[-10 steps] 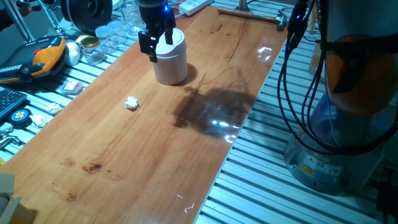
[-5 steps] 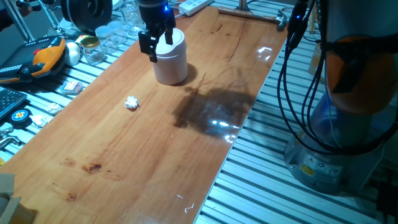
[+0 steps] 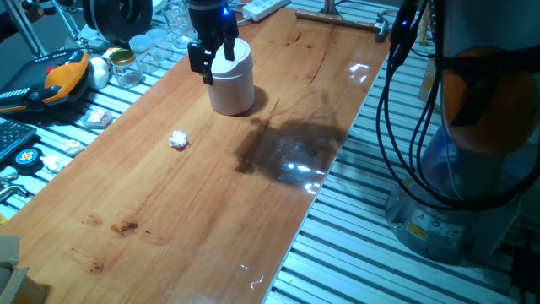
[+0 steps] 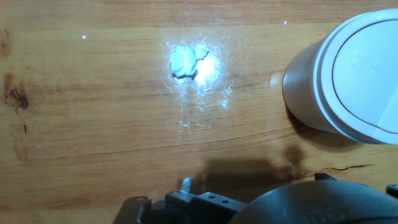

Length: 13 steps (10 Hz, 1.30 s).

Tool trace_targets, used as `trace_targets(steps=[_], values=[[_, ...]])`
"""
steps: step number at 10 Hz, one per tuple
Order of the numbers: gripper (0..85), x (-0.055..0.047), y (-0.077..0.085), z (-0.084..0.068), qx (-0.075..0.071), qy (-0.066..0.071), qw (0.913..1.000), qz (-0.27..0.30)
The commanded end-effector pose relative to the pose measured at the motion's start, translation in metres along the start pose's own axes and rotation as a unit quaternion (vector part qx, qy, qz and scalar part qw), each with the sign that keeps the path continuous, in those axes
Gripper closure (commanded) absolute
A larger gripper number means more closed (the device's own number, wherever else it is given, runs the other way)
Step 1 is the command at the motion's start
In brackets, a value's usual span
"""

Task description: Put the garbage in the trash can

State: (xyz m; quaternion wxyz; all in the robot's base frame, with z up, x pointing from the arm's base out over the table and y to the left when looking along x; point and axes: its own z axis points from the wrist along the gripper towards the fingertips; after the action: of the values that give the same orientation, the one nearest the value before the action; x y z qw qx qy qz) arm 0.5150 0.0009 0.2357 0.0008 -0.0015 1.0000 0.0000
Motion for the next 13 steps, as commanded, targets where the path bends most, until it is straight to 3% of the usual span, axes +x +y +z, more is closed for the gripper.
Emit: trace_targets(steps=[1,7,13], values=[[85.0,0.000,0.000,0.000,0.004,0.024,0.9994,-0.024],[85.0,-0.006,0.003,0.000,0.006,0.022,0.9995,-0.023],[85.0,-0.023,0.016,0.025,0.010,0.011,0.9997,-0.019]])
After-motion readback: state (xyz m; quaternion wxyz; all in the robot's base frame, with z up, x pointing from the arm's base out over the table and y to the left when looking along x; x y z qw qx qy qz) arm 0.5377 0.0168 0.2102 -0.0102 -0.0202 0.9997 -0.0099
